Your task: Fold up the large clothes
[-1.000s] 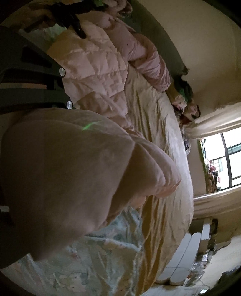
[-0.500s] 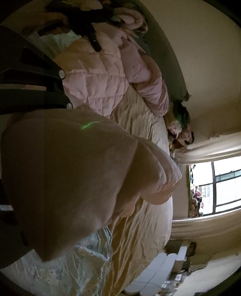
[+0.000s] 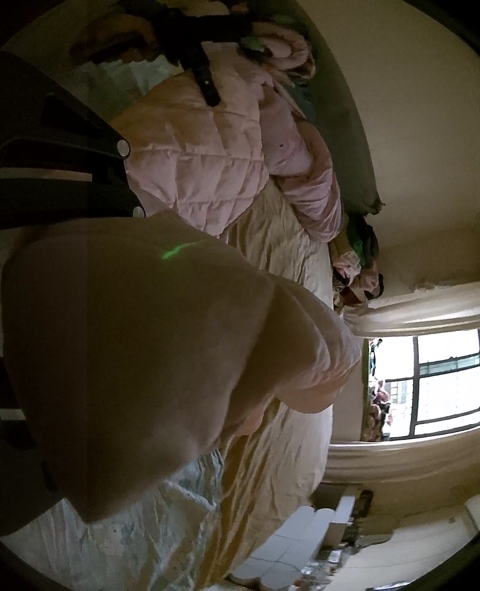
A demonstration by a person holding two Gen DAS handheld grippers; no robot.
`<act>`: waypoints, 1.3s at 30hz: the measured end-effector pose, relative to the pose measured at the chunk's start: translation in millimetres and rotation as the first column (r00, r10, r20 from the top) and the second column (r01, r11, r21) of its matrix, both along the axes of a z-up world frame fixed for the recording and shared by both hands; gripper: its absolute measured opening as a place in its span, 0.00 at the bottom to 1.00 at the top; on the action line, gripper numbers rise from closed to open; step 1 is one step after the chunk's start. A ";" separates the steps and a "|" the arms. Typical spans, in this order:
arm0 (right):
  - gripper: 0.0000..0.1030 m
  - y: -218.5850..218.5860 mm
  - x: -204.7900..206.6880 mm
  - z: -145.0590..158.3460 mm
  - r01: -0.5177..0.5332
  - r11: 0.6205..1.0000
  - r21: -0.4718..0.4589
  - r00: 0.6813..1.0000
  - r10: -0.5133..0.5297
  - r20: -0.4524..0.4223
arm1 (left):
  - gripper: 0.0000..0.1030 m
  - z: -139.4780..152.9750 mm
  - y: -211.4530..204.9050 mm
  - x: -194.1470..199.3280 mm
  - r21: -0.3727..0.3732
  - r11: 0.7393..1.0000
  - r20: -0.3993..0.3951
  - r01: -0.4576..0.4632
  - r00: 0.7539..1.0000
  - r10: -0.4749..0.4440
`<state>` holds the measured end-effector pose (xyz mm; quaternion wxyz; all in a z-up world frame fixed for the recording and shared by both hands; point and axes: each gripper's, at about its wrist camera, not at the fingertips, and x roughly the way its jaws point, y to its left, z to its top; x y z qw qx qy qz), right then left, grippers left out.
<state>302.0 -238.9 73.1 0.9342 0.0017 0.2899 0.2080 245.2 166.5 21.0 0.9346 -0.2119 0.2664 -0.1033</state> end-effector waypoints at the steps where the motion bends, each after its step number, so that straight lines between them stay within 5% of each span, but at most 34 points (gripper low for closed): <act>1: 0.32 0.2 -4.8 0.7 -0.001 1.000 -0.003 1.000 0.001 0.010 | 0.35 1.0 -0.2 -1.9 0.003 1.000 0.004 -0.001 1.000 0.001; 13: 0.32 -14.7 -51.1 -20.4 0.012 0.999 0.042 1.000 -0.013 0.019 | 0.35 -3.6 -6.6 -33.5 0.079 0.997 0.020 0.003 1.000 -0.005; 39: 0.32 -57.0 -80.7 -81.1 0.196 0.969 0.153 0.965 -0.162 -0.206 | 0.36 -58.3 4.7 -67.2 0.141 0.989 -0.119 -0.034 0.992 0.051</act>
